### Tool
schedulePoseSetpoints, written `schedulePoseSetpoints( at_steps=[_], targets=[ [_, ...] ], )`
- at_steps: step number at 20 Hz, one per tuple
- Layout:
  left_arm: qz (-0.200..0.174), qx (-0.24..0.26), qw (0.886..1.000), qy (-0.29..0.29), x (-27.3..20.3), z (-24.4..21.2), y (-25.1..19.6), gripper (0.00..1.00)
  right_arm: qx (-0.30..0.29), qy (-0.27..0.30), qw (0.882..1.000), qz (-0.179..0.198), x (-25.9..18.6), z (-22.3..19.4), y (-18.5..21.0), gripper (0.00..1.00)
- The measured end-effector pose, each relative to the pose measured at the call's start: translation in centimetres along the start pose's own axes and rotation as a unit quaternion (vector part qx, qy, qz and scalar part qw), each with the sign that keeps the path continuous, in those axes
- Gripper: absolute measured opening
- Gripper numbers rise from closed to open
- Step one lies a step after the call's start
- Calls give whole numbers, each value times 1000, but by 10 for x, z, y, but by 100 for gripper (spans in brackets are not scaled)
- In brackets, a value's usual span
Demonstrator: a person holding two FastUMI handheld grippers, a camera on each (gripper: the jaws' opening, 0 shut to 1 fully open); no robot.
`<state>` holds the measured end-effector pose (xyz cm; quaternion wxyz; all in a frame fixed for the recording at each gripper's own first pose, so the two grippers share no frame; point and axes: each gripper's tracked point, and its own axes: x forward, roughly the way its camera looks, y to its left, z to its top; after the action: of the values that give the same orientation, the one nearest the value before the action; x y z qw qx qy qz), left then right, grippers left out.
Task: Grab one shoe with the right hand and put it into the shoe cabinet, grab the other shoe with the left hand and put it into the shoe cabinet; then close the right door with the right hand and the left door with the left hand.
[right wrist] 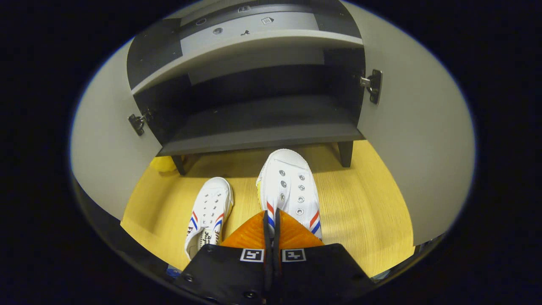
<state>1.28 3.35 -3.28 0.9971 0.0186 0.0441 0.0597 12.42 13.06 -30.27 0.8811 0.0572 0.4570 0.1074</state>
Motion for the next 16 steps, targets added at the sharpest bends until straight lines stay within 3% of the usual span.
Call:
schedulePoseSetpoints(
  at_steps=[11,12,16],
  targets=[
    [-31,-11,999,-24,9,14,-24,100,-3,-117,992,37,-85,109,16,1],
    [-32,-10,999,-27,10,16,-26,95,-7,-127,991,39,-92,120,17,1],
    [-34,-8,999,-35,14,22,-32,95,-8,-165,985,53,-110,165,25,1]
  ],
)
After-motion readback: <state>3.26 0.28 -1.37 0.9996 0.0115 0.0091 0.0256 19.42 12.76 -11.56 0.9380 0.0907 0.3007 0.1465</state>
